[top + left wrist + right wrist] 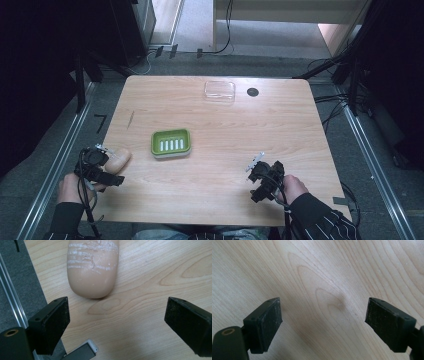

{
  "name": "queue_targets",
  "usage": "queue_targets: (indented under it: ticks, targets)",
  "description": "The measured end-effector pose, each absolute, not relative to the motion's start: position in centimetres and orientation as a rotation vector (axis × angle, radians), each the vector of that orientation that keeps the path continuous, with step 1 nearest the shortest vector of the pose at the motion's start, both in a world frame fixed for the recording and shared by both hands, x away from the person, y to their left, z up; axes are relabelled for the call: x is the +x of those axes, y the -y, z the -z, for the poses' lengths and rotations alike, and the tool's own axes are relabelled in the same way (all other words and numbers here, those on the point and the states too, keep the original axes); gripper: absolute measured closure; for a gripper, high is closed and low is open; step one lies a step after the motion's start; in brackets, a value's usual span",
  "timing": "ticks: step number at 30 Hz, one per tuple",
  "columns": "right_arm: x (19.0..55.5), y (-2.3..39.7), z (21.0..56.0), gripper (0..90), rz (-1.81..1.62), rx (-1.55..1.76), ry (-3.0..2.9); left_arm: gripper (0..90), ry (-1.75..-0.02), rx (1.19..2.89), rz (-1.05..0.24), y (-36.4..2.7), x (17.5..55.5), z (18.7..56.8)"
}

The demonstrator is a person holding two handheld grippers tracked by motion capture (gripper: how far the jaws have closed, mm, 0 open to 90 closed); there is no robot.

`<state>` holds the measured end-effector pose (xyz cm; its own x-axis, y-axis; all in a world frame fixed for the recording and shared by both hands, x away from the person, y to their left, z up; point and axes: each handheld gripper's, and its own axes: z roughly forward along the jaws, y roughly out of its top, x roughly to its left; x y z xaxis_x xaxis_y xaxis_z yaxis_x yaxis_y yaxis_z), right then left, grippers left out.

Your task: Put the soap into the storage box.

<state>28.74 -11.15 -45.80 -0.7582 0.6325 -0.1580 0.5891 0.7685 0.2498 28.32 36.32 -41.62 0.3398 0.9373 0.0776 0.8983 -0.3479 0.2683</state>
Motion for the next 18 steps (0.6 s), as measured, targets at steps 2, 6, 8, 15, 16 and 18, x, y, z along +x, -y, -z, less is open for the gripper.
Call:
queue_targets:
  ticks: [2,6,8,15,16,18]
  targets:
    - [28.8,11.2,45.8,14.3,-0.272,0.956,-2.732,6.9,-1.688,2.419,-0.328,-36.3,28.4,41.5]
    - [28.7,11.1,45.8,14.3,-0.272,0.958,-2.729,6.9,-1.685,2.416,-0.333,-36.4,28.7,41.3]
    - [28.8,11.1,45.8,14.3,-0.274,0.959,-2.729,6.9,-1.679,2.418,-0.332,-36.4,28.7,41.2]
    - [28.7,11.1,45.8,14.3,-0.270,0.963,-2.729,6.9,-1.659,2.426,-0.331,-36.3,29.4,41.0]
    - [28.7,11.1,45.8,14.3,-0.270,0.963,-2.729,6.9,-1.659,2.426,-0.331,-36.3,29.4,41.0]
    - [28.8,11.1,45.8,14.3,-0.271,0.963,-2.729,6.9,-1.653,2.419,-0.329,-36.2,29.7,40.9]
